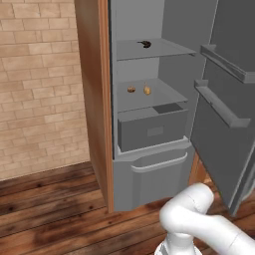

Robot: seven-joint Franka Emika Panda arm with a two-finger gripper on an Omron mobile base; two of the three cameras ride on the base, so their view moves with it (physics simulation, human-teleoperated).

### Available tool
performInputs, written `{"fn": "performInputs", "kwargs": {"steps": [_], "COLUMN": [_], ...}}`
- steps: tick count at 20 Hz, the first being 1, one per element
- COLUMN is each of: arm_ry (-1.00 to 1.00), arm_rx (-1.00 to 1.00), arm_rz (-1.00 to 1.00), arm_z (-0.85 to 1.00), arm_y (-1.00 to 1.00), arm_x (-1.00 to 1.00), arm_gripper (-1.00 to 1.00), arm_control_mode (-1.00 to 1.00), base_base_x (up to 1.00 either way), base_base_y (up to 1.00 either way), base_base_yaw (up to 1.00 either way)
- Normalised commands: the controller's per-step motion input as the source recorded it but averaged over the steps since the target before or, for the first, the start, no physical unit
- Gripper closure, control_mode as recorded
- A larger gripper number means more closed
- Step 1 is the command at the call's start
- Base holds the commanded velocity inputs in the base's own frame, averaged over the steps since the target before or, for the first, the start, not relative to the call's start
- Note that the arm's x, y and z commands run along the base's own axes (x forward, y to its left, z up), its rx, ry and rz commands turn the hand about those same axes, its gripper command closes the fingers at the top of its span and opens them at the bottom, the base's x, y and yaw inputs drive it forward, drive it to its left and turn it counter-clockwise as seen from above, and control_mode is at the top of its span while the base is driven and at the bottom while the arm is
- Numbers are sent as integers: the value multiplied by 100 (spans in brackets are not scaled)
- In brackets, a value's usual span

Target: Place the onion in the correct fridge rack based on whether it is a fruit or vegetable. Finally, close the fridge door.

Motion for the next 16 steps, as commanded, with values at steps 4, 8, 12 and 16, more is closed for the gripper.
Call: {"fn": "performInputs", "kwargs": {"steps": [4, 8, 12, 16], "arm_ry": [-4, -7, -9, -12], "arm_rx": [18, 16, 14, 10], "arm_rz": [9, 10, 9, 5], "arm_z": [0, 0, 0, 0], "arm_y": [100, 100, 100, 100], "arm_x": [44, 40, 41, 47], "arm_gripper": [-100, -100, -100, -100], "arm_control_mode": [-100, -100, -100, -100], "base_base_x": [0, 0, 0, 0], "base_base_y": [0, 0, 0, 0], "base_base_yaw": [0, 0, 0, 0]}}
